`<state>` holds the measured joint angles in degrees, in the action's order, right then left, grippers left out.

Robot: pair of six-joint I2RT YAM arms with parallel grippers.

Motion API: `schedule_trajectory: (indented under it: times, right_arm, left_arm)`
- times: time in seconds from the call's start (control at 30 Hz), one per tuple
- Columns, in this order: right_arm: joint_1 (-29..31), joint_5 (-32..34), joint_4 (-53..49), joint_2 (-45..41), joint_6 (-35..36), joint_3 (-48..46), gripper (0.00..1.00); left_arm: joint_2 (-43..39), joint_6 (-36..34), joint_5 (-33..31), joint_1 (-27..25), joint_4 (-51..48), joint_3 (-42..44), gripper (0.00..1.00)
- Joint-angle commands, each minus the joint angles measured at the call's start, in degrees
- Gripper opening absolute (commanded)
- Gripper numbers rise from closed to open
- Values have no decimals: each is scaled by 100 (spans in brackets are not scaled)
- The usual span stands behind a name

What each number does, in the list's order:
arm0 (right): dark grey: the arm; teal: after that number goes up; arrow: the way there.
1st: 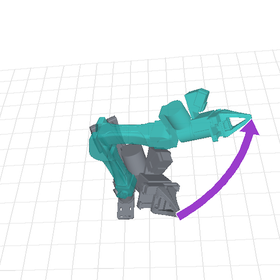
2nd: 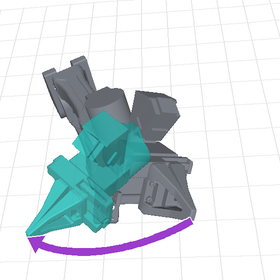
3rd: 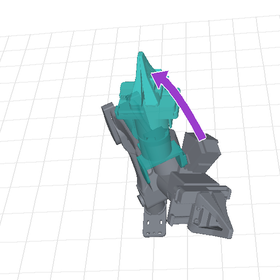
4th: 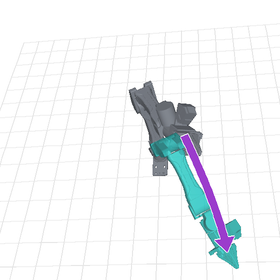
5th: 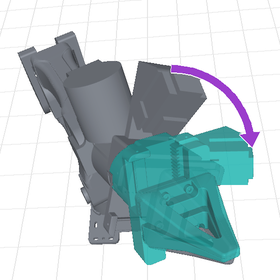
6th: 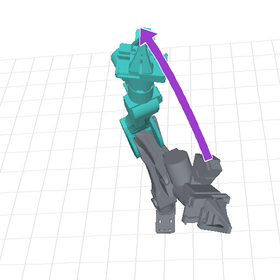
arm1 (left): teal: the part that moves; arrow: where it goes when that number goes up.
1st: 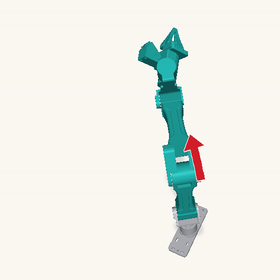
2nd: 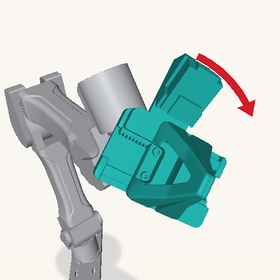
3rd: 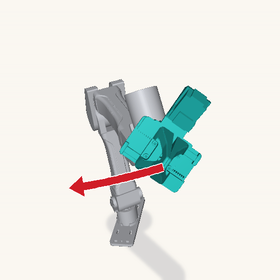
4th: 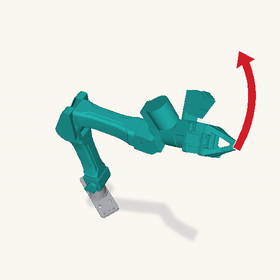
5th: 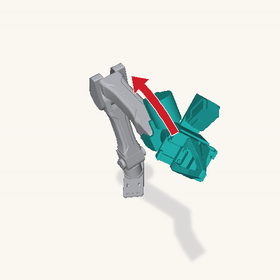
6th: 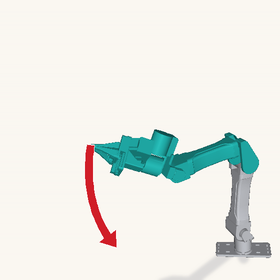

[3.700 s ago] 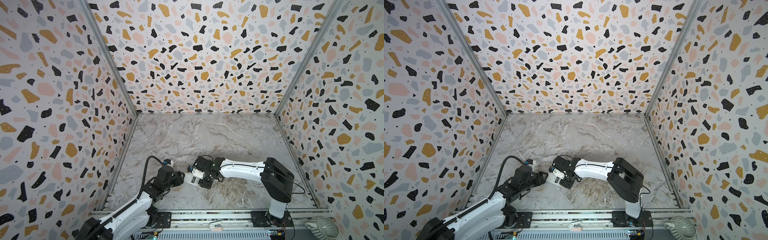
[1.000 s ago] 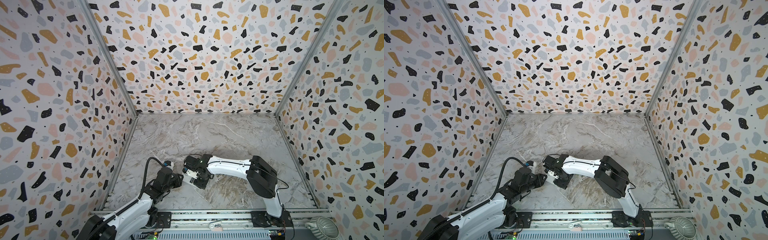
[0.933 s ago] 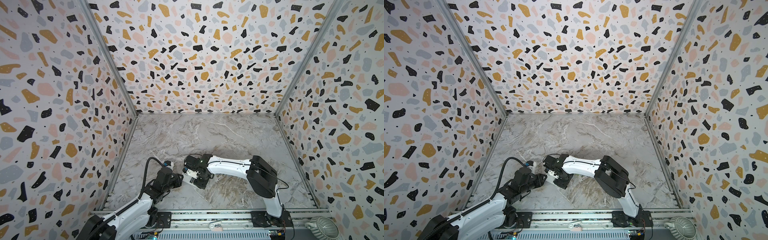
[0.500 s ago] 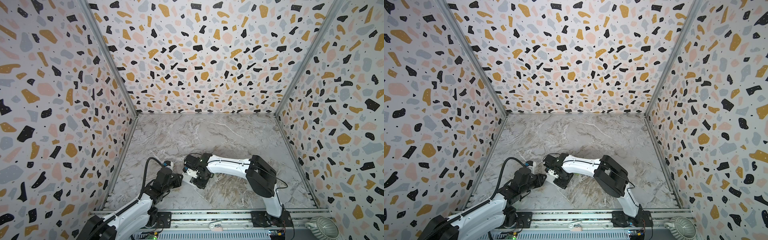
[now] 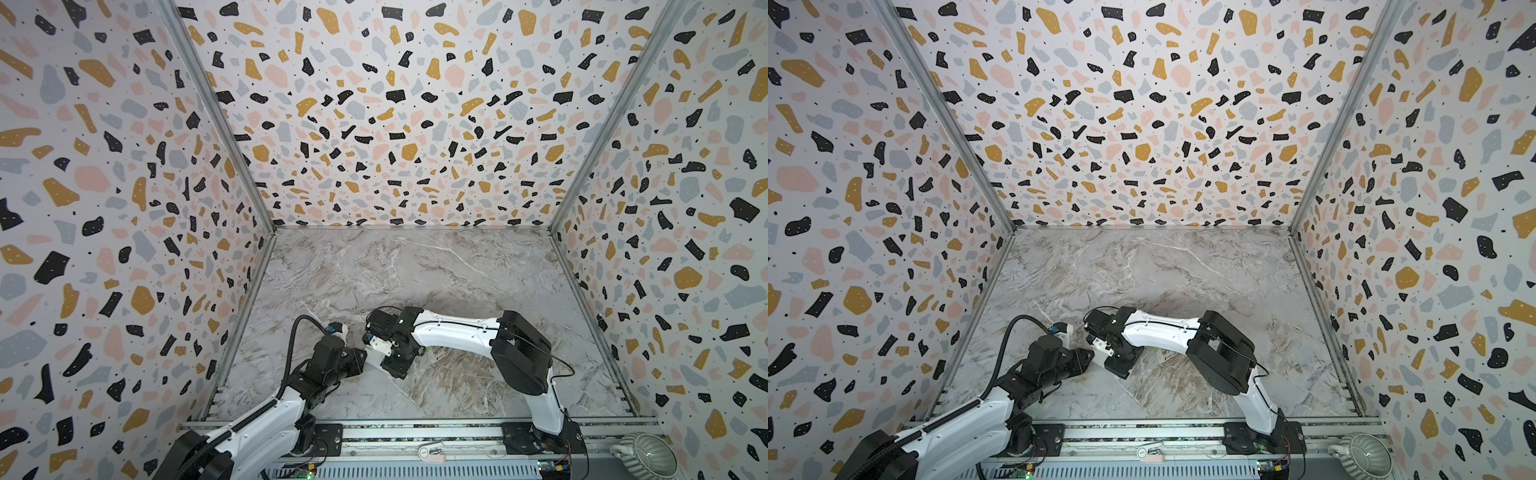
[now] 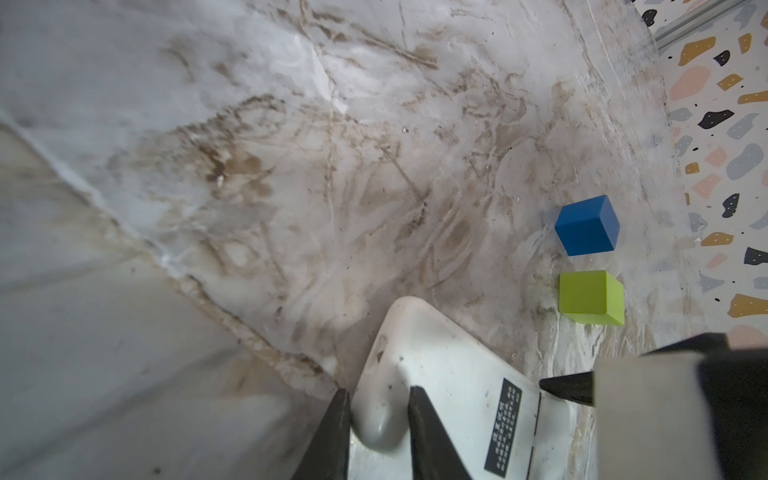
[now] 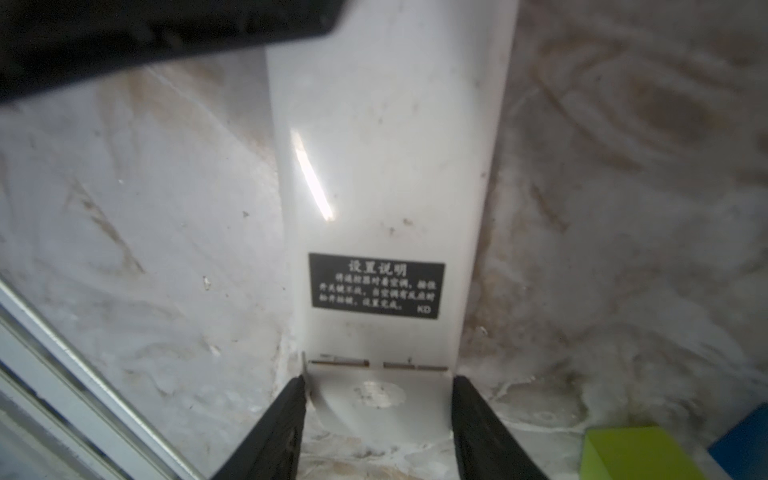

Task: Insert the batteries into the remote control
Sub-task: 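Press the cover down onto the compartment with the right gripper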

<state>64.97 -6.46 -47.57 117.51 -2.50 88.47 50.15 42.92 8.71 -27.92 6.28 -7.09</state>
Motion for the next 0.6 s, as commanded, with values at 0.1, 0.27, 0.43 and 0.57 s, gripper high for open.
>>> schedule_trajectory:
  times: [0.1,0.27,0.43,0.57]
  right_arm:
    - [44,-119,99,-62,-27,137,62]
    - [20,28,105,-152,-111,90,66]
    - [-46,-25,248,-406,-215,-102,68]
    - [-72,-47,315,-569,-274,-247,69]
  left_arm:
    - [-32,41,207,-35,-8,96,26]
    - [-48,29,201,-37,-75,61,26]
    - [-74,25,179,-29,-138,16,26]
    - [-34,15,175,-33,-143,-11,25]
